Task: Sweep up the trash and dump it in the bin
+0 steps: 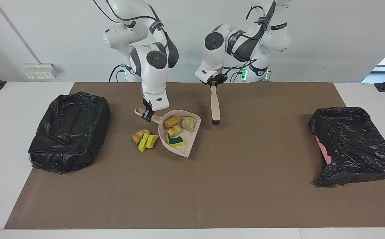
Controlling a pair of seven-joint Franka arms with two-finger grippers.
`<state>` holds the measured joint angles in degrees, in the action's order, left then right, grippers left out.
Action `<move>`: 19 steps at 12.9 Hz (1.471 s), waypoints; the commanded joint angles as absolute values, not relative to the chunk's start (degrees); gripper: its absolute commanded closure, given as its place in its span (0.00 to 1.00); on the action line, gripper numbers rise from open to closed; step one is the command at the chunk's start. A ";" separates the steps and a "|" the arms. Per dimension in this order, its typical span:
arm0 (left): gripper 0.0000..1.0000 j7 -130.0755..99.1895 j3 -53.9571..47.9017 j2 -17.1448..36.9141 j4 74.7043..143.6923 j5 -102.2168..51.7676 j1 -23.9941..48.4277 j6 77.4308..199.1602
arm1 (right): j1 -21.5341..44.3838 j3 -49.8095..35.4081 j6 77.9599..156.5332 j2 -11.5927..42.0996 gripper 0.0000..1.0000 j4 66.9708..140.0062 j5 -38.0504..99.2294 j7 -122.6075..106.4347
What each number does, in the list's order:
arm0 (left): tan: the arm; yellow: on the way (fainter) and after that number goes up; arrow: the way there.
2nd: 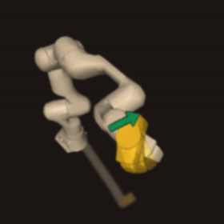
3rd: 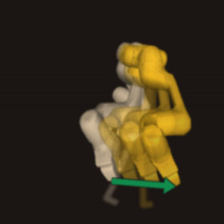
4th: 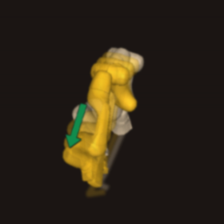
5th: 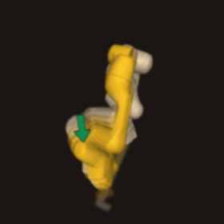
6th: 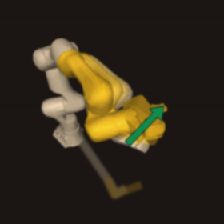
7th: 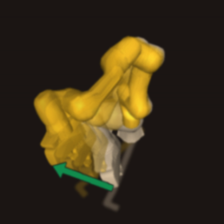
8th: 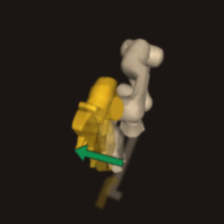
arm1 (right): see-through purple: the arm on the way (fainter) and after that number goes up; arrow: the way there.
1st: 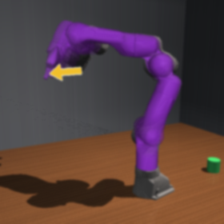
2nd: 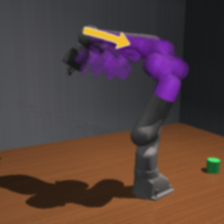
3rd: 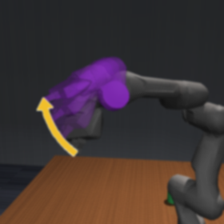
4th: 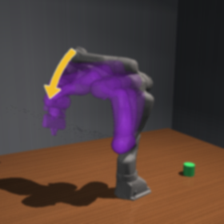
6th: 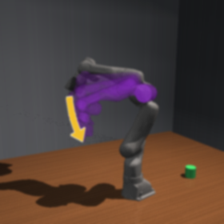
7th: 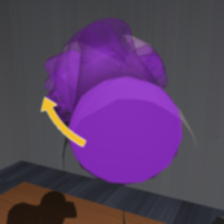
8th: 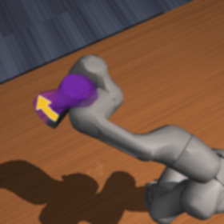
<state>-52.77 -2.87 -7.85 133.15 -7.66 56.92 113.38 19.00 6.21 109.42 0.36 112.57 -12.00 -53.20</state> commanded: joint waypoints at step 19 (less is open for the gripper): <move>0.00 -40.36 -1.67 -3.35 119.83 -6.43 47.66 112.52 | -22.06 5.72 119.43 -5.79 1.00 115.74 -28.37 -98.17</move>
